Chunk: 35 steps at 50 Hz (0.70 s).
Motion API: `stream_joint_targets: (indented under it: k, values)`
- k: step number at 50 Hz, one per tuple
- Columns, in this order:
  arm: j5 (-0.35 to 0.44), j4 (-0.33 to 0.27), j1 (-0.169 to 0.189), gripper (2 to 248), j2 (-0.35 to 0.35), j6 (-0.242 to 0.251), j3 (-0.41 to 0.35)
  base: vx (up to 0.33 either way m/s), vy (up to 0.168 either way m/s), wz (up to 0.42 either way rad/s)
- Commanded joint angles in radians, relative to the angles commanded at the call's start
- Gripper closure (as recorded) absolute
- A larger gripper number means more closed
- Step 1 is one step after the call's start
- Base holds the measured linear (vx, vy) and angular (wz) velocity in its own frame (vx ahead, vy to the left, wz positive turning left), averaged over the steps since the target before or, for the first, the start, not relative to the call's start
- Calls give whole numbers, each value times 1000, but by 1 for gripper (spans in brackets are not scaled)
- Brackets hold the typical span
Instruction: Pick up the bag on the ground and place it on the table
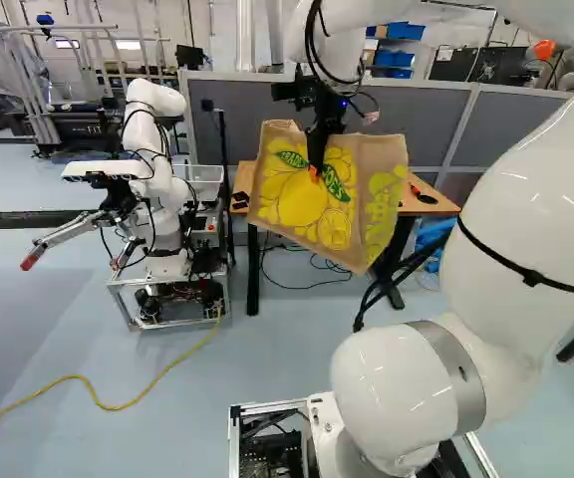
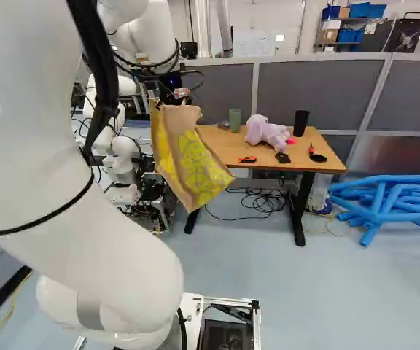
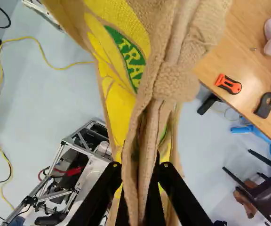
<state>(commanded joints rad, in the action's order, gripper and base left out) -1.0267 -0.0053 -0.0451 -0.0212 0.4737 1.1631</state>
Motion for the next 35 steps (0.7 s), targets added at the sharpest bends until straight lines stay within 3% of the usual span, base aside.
stream_joint_targets:
  k: [22, 35]
  values:
    - [0, 0, 0, 228, 0, 0, 0, 179, 1, -19]
    - [0, 0, 0, 228, 0, 0, 0, 175, 50, -29]
